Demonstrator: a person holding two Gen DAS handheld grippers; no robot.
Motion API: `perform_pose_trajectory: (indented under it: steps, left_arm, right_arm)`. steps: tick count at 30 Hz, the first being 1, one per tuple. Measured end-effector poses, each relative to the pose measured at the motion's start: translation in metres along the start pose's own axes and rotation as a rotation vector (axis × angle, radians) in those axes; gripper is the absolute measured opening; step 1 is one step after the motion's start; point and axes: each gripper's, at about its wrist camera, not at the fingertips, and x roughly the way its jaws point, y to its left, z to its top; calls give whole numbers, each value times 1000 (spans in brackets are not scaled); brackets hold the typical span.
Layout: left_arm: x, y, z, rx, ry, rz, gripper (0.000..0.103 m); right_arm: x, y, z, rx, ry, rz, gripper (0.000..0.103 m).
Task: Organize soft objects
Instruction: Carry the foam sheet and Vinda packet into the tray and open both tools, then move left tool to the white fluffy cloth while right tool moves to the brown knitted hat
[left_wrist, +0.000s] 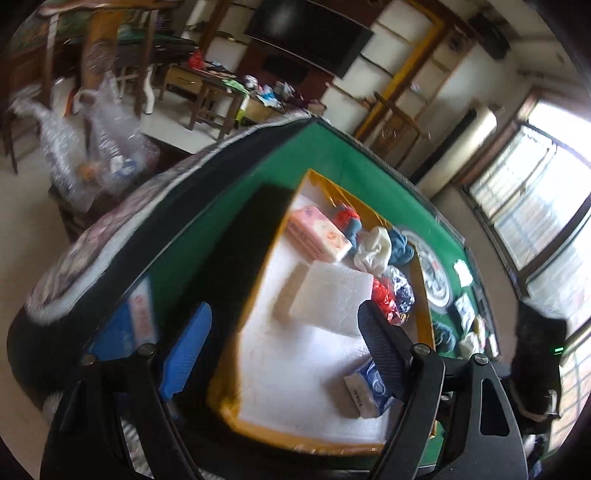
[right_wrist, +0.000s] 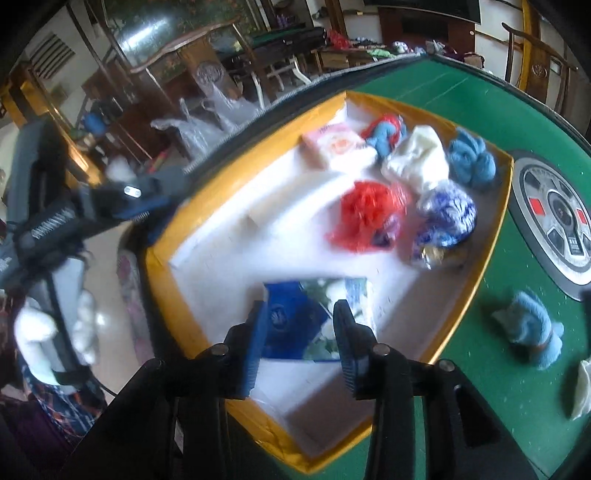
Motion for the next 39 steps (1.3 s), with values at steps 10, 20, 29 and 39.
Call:
perform_pose_trajectory:
  steps: [10, 20, 29, 39]
  left_arm:
    - [-15, 24, -10, -65, -54, 5, 83]
    - [-7, 21, -22, -63, -18, 6, 83]
    - [-8, 8, -24, -33, -12, -4, 83]
    - [-1, -24, -32, 23, 10, -18, 83]
  right_arm:
    - [24, 17, 27, -89, 11, -119, 37]
    - [22, -4, 39, -33, -68, -132, 45]
    - [-31, -25, 11, 101, -203, -69, 52]
    - [-100, -120, -49, 322, -320, -196, 52]
